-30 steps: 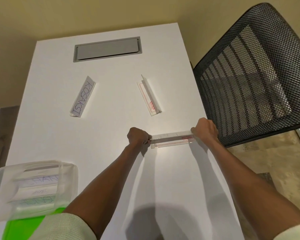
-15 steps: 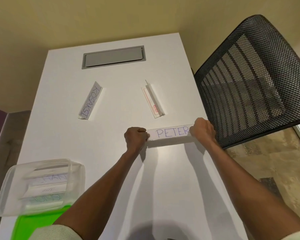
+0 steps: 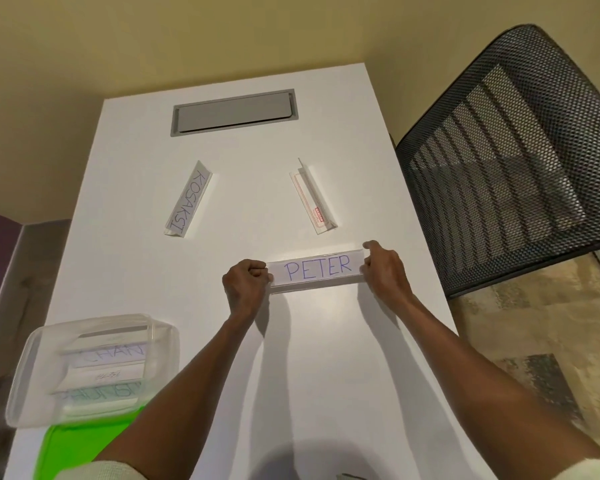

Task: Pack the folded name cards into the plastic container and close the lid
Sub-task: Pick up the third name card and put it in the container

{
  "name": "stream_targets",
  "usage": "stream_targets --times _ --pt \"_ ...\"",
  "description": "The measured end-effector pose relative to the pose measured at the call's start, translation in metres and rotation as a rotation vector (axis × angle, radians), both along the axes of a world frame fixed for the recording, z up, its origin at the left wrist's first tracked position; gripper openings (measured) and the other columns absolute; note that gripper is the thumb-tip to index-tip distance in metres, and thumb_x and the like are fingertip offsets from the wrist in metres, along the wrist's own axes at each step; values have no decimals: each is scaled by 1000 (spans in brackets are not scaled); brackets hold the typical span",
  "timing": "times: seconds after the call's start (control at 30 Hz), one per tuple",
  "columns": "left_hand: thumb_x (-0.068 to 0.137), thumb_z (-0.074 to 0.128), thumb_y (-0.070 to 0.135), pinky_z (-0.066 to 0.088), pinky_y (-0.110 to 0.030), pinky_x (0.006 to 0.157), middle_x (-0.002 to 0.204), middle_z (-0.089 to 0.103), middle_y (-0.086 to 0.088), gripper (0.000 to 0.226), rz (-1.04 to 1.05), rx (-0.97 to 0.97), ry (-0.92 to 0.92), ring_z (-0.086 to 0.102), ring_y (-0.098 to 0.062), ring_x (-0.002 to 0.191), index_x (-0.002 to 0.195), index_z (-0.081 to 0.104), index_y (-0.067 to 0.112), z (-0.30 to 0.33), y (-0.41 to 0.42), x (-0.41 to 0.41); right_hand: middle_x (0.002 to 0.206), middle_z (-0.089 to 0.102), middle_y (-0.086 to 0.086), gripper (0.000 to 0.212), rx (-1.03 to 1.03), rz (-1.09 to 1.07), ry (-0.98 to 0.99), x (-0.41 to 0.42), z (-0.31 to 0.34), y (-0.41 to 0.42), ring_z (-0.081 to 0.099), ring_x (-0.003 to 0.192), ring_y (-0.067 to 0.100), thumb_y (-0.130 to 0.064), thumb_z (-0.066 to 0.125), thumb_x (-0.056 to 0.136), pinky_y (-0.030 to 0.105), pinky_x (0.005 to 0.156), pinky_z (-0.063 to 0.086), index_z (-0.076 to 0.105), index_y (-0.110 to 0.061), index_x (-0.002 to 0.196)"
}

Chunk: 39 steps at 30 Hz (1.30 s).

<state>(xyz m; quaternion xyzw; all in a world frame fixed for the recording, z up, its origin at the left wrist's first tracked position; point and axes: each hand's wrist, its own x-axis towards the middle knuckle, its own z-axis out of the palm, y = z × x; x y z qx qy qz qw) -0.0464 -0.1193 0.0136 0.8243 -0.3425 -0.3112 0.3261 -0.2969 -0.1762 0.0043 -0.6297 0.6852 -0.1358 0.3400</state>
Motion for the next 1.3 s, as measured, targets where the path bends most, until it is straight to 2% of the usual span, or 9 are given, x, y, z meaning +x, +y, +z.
stream_targets --times 0.1,0.17,0.23,0.4,0.6,0.73,0.9,0.97,1.3 --pt "73 71 3 40 -6 55 64 68 9 16 7 27 -43 64 2 65 84 72 14 -5 1 10 73 62 -2 30 58 -42 -126 10 -6 3 54 67 22 -26 33 88 32 60 43 51 -20 112" --pt "72 72 4 44 -15 60 67 69 8 16 -1 41 -68 66 -10 72 84 72 14 -10 1 15 74 63 2 35 70 -61 -180 16 -8 5 56 72 27 -37 27 85 37 66 46 52 -23 106" --pt "71 73 4 46 -21 65 70 70 5 16 -15 56 -99 65 -13 74 84 72 14 -13 1 18 74 64 3 35 63 -56 -181 20 -12 7 56 76 30 -42 24 85 39 69 47 50 -22 100" --pt "73 69 3 38 -8 57 67 68 7 16 -13 65 -88 62 -8 69 85 69 14 -20 2 21 80 65 7 23 -43 99 -25 21 -23 10 54 74 31 -29 29 91 40 67 47 45 -24 107" --pt "73 69 5 37 -8 55 74 71 3 14 -2 61 -78 64 -11 70 84 69 14 -26 2 21 74 62 8 27 -95 153 30 20 -28 14 53 68 32 -30 27 88 40 63 47 43 -21 108" --pt "73 69 4 45 -18 61 74 71 1 13 -10 48 -84 66 -15 72 84 69 13 -29 3 22 70 60 8 18 -180 216 115 18 -32 15 50 61 30 -15 42 92 32 53 37 45 -13 110" --pt "76 64 3 46 -19 60 73 71 0 13 -24 48 -87 65 -17 72 83 68 12 -29 4 21 77 67 17 25 -180 249 202 18 -31 19 58 64 36 -9 50 88 37 55 48 49 -6 113" --pt "77 62 3 43 -17 58 75 71 0 13 -36 44 -104 64 -16 71 85 69 11 -27 5 20 78 67 17 25 -171 247 210 17 -30 20 58 65 37 -9 50 88 37 56 48 50 -6 112" --pt "77 56 4 53 -28 69 80 70 1 18 -106 49 -147 65 -20 78 89 66 13 -27 11 23 78 61 17 9 -4 240 105 16 -16 13 54 68 34 -8 39 87 44 60 50 43 -10 95"
